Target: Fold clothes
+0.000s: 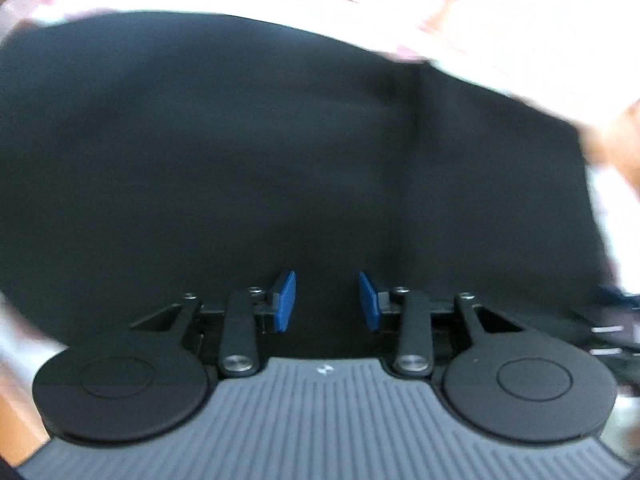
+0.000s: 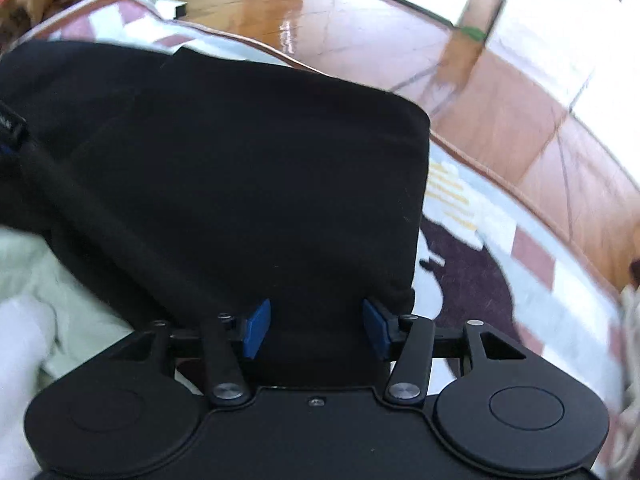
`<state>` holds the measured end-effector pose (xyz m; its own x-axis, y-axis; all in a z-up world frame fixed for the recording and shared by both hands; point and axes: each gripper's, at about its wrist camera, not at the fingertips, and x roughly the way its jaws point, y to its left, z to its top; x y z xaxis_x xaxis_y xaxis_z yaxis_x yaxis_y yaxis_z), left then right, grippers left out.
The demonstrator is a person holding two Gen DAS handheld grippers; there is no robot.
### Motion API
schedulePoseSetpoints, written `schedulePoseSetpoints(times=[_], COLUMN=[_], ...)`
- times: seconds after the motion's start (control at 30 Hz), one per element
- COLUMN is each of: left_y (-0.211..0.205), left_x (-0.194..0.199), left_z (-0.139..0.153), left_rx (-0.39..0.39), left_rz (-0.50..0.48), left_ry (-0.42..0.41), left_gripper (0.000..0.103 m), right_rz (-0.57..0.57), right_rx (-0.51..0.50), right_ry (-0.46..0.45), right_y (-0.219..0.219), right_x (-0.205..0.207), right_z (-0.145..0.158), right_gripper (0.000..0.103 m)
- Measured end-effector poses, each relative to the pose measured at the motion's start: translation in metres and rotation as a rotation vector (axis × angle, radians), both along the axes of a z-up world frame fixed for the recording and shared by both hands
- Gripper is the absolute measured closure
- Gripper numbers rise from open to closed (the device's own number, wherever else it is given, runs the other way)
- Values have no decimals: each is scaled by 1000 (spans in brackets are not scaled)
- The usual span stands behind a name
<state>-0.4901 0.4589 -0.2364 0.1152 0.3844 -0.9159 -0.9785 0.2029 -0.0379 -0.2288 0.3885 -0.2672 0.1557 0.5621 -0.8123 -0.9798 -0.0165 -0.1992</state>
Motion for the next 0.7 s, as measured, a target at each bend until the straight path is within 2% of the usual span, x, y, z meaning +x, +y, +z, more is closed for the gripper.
schedulePoseSetpoints(times=[0.03, 0.07, 0.13, 0.2, 0.3, 0.33, 0.37, 0.4, 0.43, 0.5, 0.53, 0.57, 0.7], left_y=[1, 0, -4, -13, -29, -33, -41, -51, -42, -49, -27, -24, -35], left_x=[-14, -35, -84, -127, -171, -182, -188, -194, -182, -184, -193, -188, -179], left_z=[2, 3, 9, 19, 34, 36, 30, 22, 11, -11, -17, -18, -11], left_rx=[-2, -27, -53, -15, 130, 167, 185, 199, 200, 198, 205, 217, 234], left_rz=[20, 54, 159, 261, 402, 444, 470, 493, 523, 559, 562, 551, 526], left_ry=[27, -11, -196, -319, -249, -230, -256, -290, -329, -369, -370, -359, -274], left_gripper=[67, 65, 66, 65, 53, 52, 52, 52, 52, 52, 52, 51, 48], right_rz=[1, -1, 3, 21, 94, 124, 156, 188, 216, 222, 214, 203, 158], right_rx=[-1, -3, 19, 51, 111, 126, 130, 129, 121, 78, 56, 37, -38], right_ry=[-1, 9, 79, 161, 284, 323, 360, 397, 427, 448, 455, 461, 487], right_y=[-1, -2, -5, -5, 7, 13, 20, 27, 35, 50, 54, 54, 55], right_x=[-3, -1, 2, 1, -13, -20, -29, -39, -49, -71, -77, -79, -86], right_z=[2, 5, 17, 29, 46, 50, 53, 54, 55, 46, 42, 39, 26], right_gripper=[46, 46, 46, 46, 46, 46, 46, 46, 46, 46, 46, 46, 46])
